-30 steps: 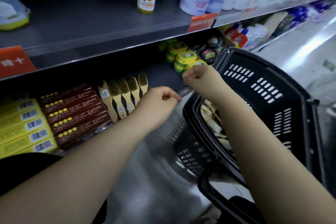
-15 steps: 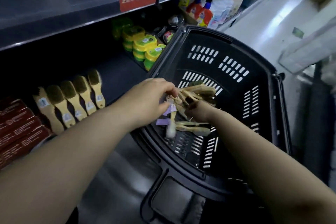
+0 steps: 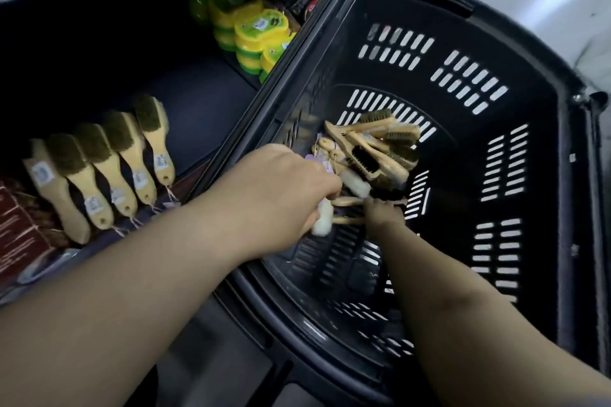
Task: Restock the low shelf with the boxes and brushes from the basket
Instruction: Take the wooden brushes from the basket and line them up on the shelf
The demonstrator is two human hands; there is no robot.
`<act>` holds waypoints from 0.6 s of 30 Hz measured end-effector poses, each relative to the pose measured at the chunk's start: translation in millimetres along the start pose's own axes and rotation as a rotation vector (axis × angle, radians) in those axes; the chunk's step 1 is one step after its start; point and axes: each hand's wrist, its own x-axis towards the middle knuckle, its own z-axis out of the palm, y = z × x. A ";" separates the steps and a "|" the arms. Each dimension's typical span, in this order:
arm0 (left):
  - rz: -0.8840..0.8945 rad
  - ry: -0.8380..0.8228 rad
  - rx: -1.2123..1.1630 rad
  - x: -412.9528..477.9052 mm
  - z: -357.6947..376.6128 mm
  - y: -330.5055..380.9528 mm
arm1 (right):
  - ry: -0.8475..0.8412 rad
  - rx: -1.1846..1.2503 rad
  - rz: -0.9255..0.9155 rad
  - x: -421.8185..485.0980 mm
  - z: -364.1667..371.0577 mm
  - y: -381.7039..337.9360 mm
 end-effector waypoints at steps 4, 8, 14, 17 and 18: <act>-0.043 -0.046 0.037 -9.6 -0.3 5.4 | 0.085 -0.111 -0.037 -0.5 11.7 7.4; -0.052 -0.078 0.082 -17.9 3.4 11.2 | 0.040 -0.087 -0.055 1.8 18.4 10.8; -0.045 -0.127 0.134 -26.0 7.8 16.2 | -0.051 -0.173 -0.100 -2.2 24.4 10.3; -0.057 -0.119 0.164 -23.7 5.9 18.7 | -0.448 0.124 -0.141 -17.5 -7.9 6.0; -0.076 -0.086 0.144 -23.1 6.7 18.5 | -0.617 0.136 -0.164 -23.8 -28.5 3.7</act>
